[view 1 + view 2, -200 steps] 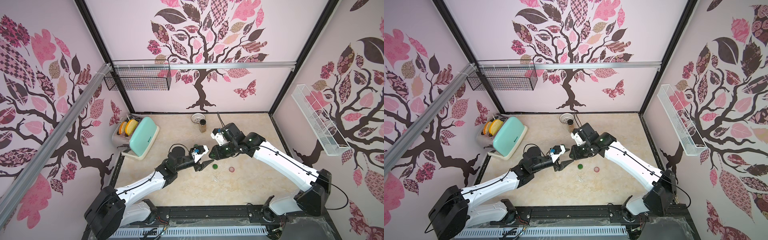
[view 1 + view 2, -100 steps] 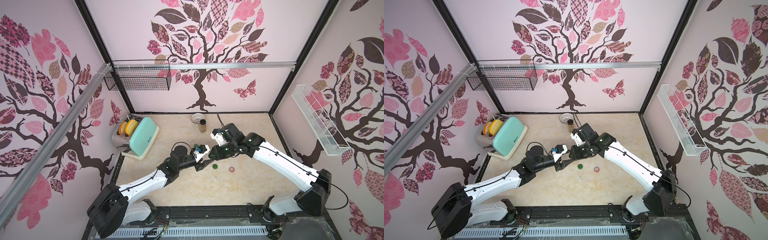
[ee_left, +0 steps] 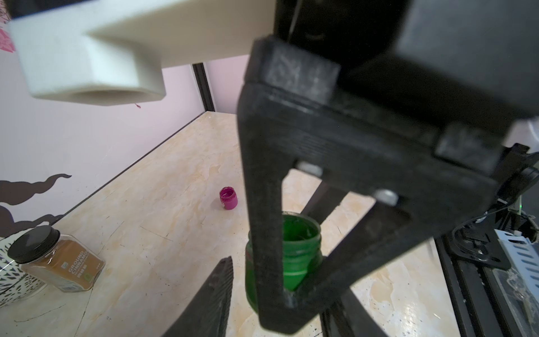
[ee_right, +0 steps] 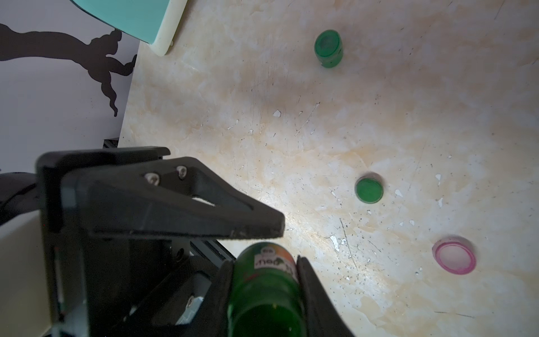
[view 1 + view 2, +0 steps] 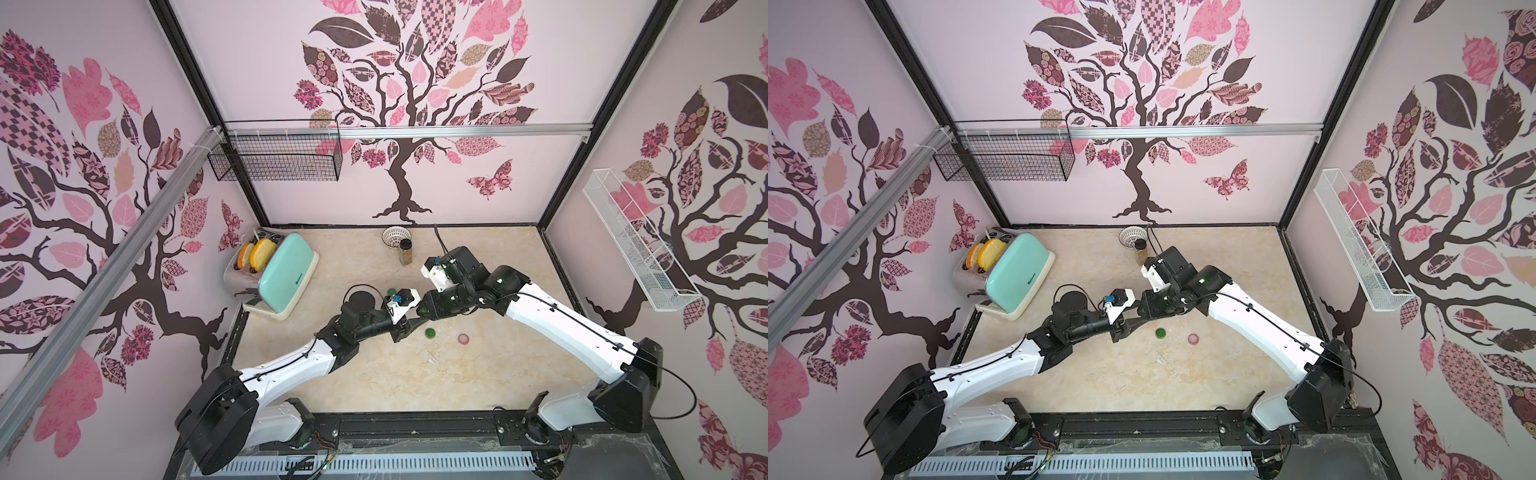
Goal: Close the paint jar lid
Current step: Pick up the paint jar from the center of the board.
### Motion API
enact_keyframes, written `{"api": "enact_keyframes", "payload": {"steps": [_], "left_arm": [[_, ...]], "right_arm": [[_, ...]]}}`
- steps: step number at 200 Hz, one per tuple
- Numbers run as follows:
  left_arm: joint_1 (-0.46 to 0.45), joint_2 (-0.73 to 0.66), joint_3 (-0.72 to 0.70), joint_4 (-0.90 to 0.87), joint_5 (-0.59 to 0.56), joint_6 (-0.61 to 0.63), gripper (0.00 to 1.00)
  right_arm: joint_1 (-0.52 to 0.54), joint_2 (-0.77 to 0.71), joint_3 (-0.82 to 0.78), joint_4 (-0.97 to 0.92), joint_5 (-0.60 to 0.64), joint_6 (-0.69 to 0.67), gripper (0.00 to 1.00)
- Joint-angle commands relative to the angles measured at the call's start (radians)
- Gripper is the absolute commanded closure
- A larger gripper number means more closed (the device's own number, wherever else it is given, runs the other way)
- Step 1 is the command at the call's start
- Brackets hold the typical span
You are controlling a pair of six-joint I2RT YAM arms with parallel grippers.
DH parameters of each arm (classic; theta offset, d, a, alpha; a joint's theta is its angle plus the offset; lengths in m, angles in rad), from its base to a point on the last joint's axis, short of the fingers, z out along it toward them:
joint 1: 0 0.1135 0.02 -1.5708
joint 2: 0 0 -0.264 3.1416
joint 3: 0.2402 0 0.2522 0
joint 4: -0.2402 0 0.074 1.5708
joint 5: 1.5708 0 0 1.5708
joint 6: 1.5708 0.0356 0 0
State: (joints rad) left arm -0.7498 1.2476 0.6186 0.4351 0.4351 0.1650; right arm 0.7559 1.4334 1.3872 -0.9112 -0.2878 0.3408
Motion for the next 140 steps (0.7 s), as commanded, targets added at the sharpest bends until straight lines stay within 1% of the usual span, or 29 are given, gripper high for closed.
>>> {"api": "enact_keyframes", "payload": {"steps": [1,39,46,63,79,87,99,113,140], "left_arm": [[-0.002,0.011,-0.007,0.052,0.013,-0.013,0.54],[-0.002,0.010,-0.008,0.054,0.025,-0.010,0.64],[-0.002,0.009,-0.009,0.054,0.027,-0.010,0.67],[-0.002,0.010,-0.013,0.054,0.032,-0.009,0.70],[-0.002,0.005,-0.016,0.054,0.036,-0.007,0.72],[-0.003,0.003,-0.018,0.054,0.036,-0.005,0.74],[-0.002,-0.003,-0.024,0.054,0.034,-0.002,0.76],[-0.002,-0.015,-0.032,0.058,0.026,-0.006,0.78],[-0.002,-0.060,-0.072,0.093,-0.007,-0.024,0.78]], "right_arm": [[0.008,0.007,0.025,0.003,0.004,0.013,0.75],[0.008,0.005,0.025,0.006,0.011,0.018,0.74],[0.008,0.005,0.024,0.007,0.014,0.018,0.73],[0.008,0.005,0.026,0.007,0.017,0.018,0.70],[0.008,0.004,0.031,0.006,0.024,0.014,0.63],[0.009,0.004,0.037,0.004,0.033,0.011,0.58],[0.008,0.004,0.050,-0.007,0.055,0.003,0.54],[0.008,-0.003,0.073,-0.024,0.093,-0.010,0.45],[-0.002,-0.025,0.117,-0.050,0.146,-0.042,0.33]]}}
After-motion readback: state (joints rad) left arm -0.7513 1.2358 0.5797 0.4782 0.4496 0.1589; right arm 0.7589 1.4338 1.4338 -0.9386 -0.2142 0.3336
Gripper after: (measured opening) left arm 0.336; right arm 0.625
